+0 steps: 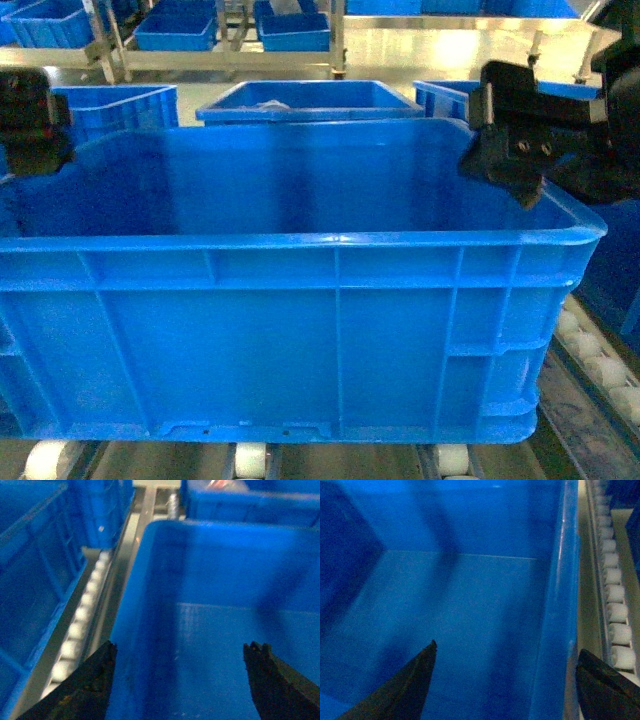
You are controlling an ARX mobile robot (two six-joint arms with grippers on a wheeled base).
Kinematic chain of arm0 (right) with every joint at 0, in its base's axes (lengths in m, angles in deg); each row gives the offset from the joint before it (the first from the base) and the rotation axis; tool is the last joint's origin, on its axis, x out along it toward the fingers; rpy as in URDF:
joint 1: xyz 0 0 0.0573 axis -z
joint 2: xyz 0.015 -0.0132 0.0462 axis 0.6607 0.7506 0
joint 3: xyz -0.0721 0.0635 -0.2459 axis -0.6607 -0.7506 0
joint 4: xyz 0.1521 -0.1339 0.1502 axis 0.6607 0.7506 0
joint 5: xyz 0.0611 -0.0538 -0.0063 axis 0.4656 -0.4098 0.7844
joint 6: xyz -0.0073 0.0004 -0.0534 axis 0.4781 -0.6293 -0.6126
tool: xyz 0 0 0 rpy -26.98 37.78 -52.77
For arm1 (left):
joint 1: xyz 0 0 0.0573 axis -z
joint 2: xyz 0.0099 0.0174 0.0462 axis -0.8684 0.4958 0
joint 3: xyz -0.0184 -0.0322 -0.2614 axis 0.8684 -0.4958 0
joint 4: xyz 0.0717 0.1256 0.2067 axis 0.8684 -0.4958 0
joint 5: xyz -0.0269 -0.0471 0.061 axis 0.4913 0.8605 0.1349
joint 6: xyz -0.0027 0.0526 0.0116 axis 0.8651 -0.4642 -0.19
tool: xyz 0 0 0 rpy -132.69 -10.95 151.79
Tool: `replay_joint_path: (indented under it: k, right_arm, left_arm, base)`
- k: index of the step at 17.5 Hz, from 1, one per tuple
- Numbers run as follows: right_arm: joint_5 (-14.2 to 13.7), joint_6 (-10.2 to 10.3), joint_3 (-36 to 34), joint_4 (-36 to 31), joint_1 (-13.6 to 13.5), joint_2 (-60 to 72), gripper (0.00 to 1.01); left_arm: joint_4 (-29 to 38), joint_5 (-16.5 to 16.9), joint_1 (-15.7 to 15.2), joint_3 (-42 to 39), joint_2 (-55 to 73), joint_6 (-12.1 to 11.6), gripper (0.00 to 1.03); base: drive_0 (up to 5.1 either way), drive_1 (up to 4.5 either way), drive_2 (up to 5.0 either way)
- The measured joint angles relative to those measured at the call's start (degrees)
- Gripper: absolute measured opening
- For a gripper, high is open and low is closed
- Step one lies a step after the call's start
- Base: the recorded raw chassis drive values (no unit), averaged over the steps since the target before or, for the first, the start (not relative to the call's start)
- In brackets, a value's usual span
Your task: Place box next to blue box on left shelf
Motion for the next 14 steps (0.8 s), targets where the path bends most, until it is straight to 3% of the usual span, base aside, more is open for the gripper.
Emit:
replay_joint_path:
  k: [2,4,12,13,14]
  right_arm:
    - [-1.07,-1.09,0.04,-0.15,0.00,-0.74,0.94]
    - [-1.09,-1.16,0.04,-0.15,0.00,-0.81,0.99]
    - [-1.38,-1.57,0.04,-0.11,0.11,-0.81,0.98]
    - [-5.44,-3.06,-3.10,-11.43,-0.24,-0.74,0.94]
    - [-12.72,-6.62,-9.40,-26.91,0.02,-1.40,0.83]
  left_arm:
    - [4.44,-0.59,1.51,0.00,-1.01,0.39,0.91]
    - [4.87,-1.18,1.64,0.00,-1.07,0.39,0.97]
    - [4.35,-2.14,1.11,-0.07,-1.03,0.63,0.98]
    - [4.42,-2.27,1.09,-0.04,-1.03,0.66,0.98]
    - [18.45,0.39,0.76,-4.02,-0.33,-0.96,0.89]
  base:
    - [0.0,0.00,0.0]
    - [0.0,0.00,0.0]
    - [0.0,0.00,0.0]
    - [0.0,0.00,0.0]
    - [0.0,0.00,0.0]
